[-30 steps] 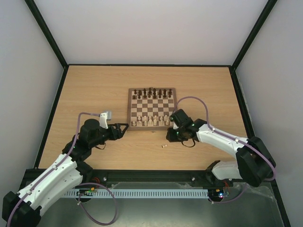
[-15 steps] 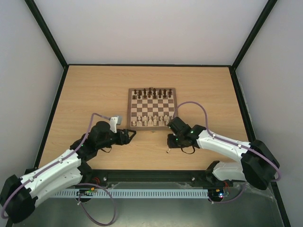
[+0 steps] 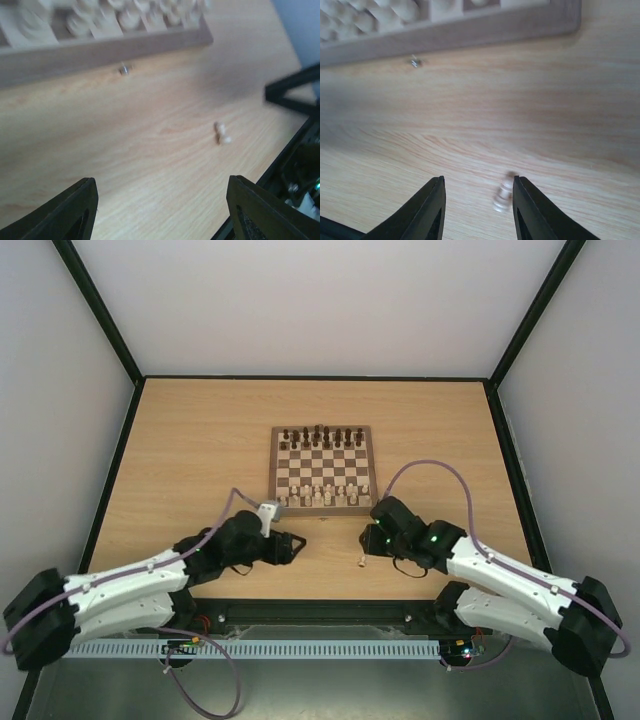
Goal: Set up the chess pieces on the board
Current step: Pick up the chess piece at the center of the board, then place the chess piece on the chessboard.
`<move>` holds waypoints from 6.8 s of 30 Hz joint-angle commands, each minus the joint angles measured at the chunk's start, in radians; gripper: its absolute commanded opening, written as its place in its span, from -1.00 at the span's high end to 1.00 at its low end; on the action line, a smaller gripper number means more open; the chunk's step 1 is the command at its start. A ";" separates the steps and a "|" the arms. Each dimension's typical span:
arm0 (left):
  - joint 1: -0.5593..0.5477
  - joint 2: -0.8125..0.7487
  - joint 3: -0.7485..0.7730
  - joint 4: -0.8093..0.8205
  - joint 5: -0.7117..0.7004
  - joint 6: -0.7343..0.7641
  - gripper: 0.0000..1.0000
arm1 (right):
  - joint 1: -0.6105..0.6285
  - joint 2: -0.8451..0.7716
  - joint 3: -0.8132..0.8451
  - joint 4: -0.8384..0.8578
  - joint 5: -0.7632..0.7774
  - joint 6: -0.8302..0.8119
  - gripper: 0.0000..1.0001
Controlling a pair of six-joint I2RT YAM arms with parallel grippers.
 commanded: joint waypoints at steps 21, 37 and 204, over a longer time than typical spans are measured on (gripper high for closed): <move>-0.443 0.833 0.549 0.079 -0.320 -0.146 -0.46 | -0.204 -0.282 0.190 -0.234 0.015 -0.134 0.36; -0.525 1.032 0.707 -0.117 -0.552 -0.330 -0.34 | -0.203 -0.333 0.285 -0.291 -0.064 -0.205 0.39; -0.542 0.016 0.140 0.134 -0.091 0.259 0.72 | -0.113 0.021 -0.055 0.349 -1.241 0.031 0.93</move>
